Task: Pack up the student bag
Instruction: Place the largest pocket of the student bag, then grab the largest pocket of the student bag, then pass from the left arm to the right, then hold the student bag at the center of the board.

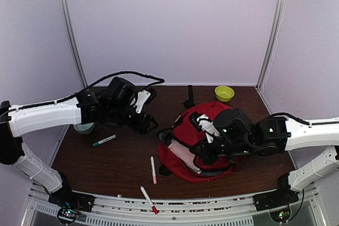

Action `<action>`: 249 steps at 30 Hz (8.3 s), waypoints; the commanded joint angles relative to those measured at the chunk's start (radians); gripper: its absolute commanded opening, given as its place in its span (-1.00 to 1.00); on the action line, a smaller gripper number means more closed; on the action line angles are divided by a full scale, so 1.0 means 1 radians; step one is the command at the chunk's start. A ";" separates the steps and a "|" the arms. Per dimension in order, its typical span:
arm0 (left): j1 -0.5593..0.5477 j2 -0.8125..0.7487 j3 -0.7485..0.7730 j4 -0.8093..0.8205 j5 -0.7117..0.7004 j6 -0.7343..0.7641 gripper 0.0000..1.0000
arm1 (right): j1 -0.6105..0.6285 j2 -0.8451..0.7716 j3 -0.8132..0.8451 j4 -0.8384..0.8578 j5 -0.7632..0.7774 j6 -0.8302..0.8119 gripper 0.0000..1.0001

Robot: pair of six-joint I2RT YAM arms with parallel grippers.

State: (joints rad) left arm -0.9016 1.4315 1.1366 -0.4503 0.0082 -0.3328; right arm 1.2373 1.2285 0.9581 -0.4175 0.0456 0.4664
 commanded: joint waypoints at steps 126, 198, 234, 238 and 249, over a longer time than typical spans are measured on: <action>0.096 0.234 0.149 0.314 0.497 0.215 -1.00 | -0.336 0.269 0.055 0.584 -0.401 0.173 -0.04; 0.132 0.213 0.068 0.455 0.718 0.152 -1.00 | -0.481 0.448 -0.119 1.138 -0.747 0.349 -0.56; 0.284 0.321 0.239 -0.110 0.429 -0.100 0.42 | -0.324 0.320 -0.005 0.790 -0.733 0.088 -1.00; 0.276 0.366 0.287 -0.075 0.550 -0.125 0.59 | -0.307 0.331 0.021 0.760 -0.731 0.073 -1.00; 0.190 0.399 0.234 0.053 0.629 -0.276 0.64 | -0.295 0.328 0.019 0.724 -0.705 0.058 -1.00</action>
State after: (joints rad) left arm -0.6830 1.8256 1.4151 -0.4824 0.5915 -0.5179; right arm 0.9321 1.5837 0.9497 0.3016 -0.6651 0.5442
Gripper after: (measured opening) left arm 0.830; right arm 0.018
